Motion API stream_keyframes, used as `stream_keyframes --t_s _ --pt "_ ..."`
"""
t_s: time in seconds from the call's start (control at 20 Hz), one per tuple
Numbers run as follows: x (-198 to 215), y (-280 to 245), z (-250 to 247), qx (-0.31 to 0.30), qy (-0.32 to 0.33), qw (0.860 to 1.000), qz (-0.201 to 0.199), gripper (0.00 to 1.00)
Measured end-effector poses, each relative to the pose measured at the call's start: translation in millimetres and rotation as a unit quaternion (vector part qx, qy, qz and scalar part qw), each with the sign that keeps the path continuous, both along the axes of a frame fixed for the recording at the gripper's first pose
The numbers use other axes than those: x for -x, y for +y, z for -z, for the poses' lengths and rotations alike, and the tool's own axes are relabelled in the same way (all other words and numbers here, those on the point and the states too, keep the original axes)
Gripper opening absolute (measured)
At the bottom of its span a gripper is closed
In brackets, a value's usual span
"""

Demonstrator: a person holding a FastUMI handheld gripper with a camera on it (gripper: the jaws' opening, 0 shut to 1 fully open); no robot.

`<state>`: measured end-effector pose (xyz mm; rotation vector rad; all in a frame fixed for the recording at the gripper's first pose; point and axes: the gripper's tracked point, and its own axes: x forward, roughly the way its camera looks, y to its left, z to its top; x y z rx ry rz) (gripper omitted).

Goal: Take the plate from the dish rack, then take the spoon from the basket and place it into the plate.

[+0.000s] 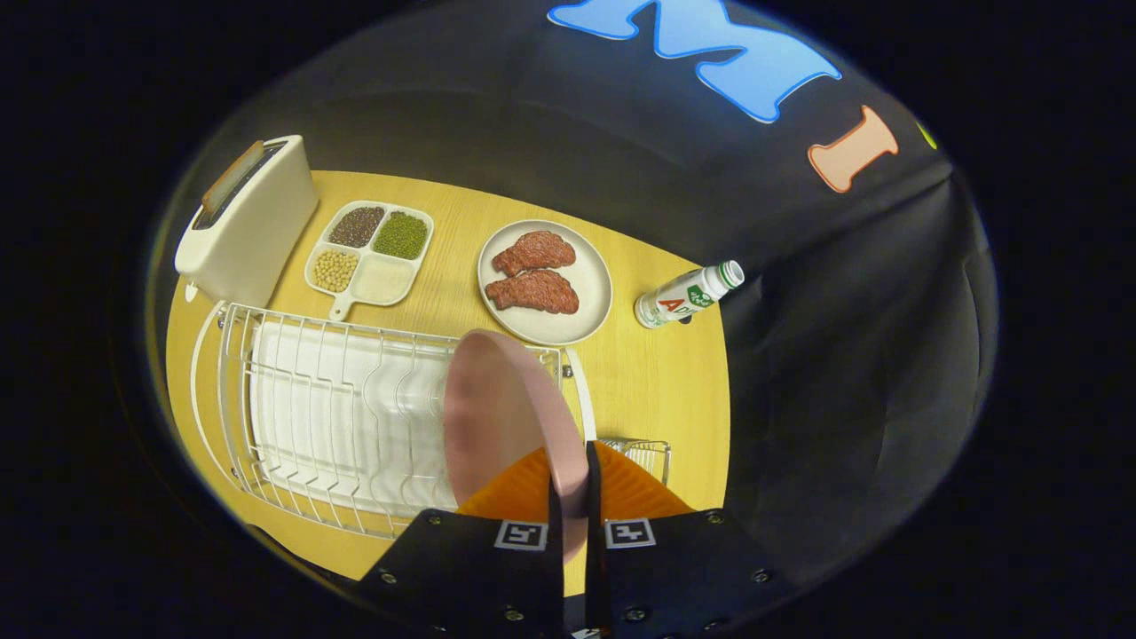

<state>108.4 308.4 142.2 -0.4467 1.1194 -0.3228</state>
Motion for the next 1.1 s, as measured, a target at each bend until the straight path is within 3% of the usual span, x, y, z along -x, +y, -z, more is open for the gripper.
stream_keyframes --t_s 0.4,0.7,1.1 --pt "9 -24 -45 -0.027 -0.026 0.999 -0.030 0.09" --pt "59 -56 -68 -0.101 -0.048 0.994 -0.019 0.10" --pt "135 -100 -59 -0.194 -0.067 0.979 0.010 0.10"
